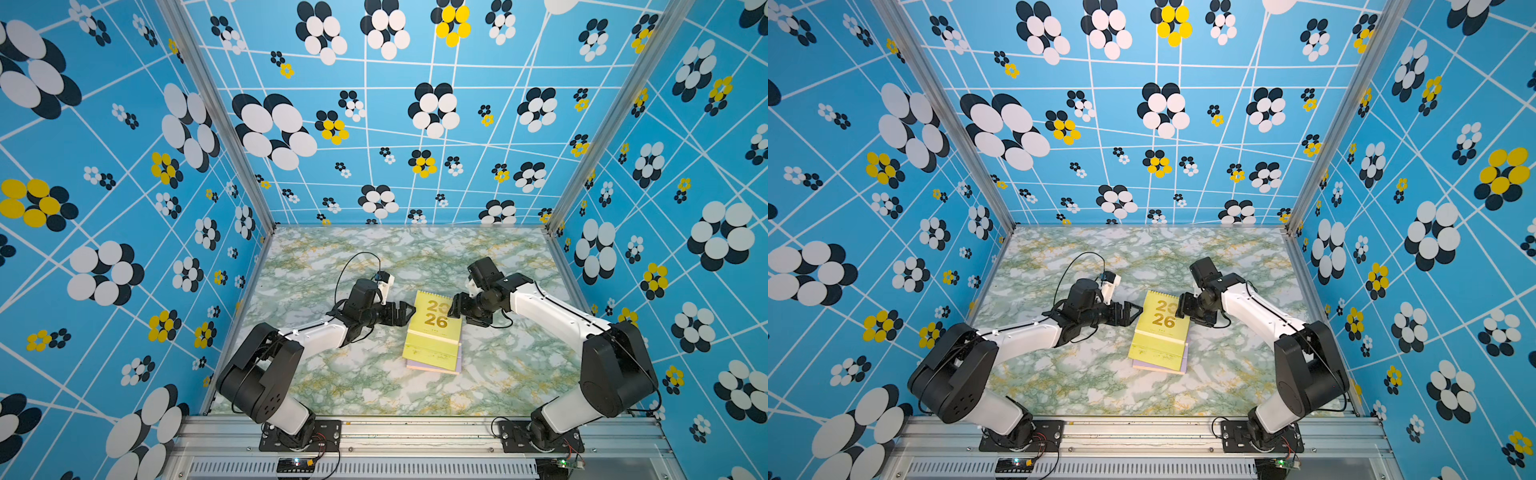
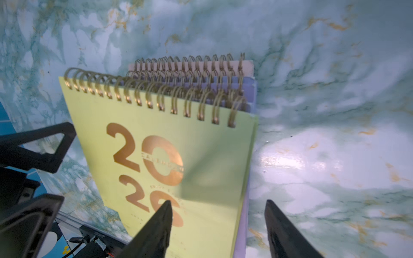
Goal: Stack the calendars
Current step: Adjust the calendars at the calendar.
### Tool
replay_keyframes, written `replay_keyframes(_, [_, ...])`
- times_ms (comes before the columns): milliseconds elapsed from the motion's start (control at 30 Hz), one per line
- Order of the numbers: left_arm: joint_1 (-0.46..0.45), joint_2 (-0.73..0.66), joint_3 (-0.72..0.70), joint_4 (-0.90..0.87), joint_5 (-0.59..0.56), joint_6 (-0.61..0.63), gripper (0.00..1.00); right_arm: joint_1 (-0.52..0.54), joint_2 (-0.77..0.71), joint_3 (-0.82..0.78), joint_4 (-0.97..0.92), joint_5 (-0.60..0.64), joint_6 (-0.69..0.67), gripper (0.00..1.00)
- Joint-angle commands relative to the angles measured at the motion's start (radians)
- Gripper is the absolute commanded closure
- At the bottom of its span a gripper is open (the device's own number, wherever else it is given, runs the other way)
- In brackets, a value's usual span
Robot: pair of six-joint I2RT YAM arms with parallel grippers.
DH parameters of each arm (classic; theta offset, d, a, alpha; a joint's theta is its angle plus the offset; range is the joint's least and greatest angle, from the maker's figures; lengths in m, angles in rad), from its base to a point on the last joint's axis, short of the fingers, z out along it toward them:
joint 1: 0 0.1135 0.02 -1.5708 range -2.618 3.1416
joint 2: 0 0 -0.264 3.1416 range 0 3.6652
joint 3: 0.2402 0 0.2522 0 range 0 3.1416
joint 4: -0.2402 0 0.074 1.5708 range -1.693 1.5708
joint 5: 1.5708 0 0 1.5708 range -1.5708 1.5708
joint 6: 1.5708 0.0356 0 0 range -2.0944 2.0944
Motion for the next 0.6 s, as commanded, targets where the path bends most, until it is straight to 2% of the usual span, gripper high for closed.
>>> replay_keyframes(0, [-0.009, -0.054, -0.033, -0.012, 0.038, -0.010, 0.01, -0.025, -0.013, 0.016, -0.013, 0.012, -0.025, 0.33])
replay_keyframes(300, [-0.091, -0.141, -0.008, -0.219, -0.070, 0.036, 0.00, -0.026, 0.031, 0.048, 0.012, -0.013, -0.042, 0.33])
replay_keyframes(567, [-0.164, -0.147, 0.017, -0.288, -0.095, 0.032, 0.00, -0.025, 0.058, 0.061, 0.025, -0.025, -0.052, 0.33])
